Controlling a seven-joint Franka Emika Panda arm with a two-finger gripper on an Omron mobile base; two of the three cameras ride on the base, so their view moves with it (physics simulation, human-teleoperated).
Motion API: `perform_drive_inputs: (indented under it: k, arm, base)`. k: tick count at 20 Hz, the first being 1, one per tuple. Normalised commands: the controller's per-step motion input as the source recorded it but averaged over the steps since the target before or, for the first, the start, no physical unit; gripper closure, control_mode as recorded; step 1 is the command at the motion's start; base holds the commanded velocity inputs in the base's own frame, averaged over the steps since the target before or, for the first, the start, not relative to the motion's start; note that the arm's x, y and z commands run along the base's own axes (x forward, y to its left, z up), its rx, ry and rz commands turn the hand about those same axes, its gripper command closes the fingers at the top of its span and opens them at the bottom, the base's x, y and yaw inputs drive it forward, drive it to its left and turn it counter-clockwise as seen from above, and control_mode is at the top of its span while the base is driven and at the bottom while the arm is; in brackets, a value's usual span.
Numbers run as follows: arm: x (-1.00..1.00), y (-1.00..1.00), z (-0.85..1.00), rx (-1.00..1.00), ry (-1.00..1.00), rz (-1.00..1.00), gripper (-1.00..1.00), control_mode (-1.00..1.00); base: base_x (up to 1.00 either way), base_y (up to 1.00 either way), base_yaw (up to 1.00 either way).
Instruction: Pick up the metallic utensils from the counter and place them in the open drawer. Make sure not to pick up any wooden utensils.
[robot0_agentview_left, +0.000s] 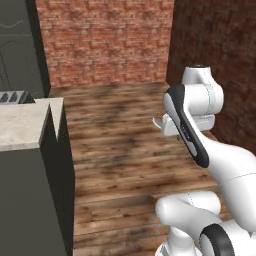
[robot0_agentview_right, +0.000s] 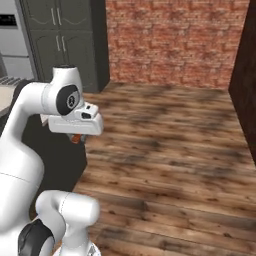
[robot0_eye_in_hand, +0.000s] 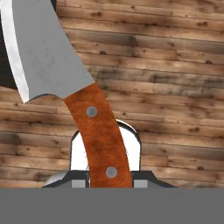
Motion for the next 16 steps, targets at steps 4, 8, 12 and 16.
perform_drive_inputs:
  k: [4, 8, 12, 16]
  arm:
    - [0.0, 0.0, 0.0, 0.0, 0.0, 0.0, 1.0, 1.0]
    - [0.0, 0.0, 0.0, 0.0, 0.0, 0.0, 1.0, 1.0]
    - [0.0, 0.0, 0.0, 0.0, 0.0, 0.0, 1.0, 1.0]
    - [0.0, 0.0, 0.0, 0.0, 0.0, 0.0, 1.0, 1.0]
  base:
    - [1.0, -0.5, 0.29]
    - [1.0, -0.53, 0.35]
    - [1.0, -0.69, 0.38]
    - [1.0, -0.9, 0.4]
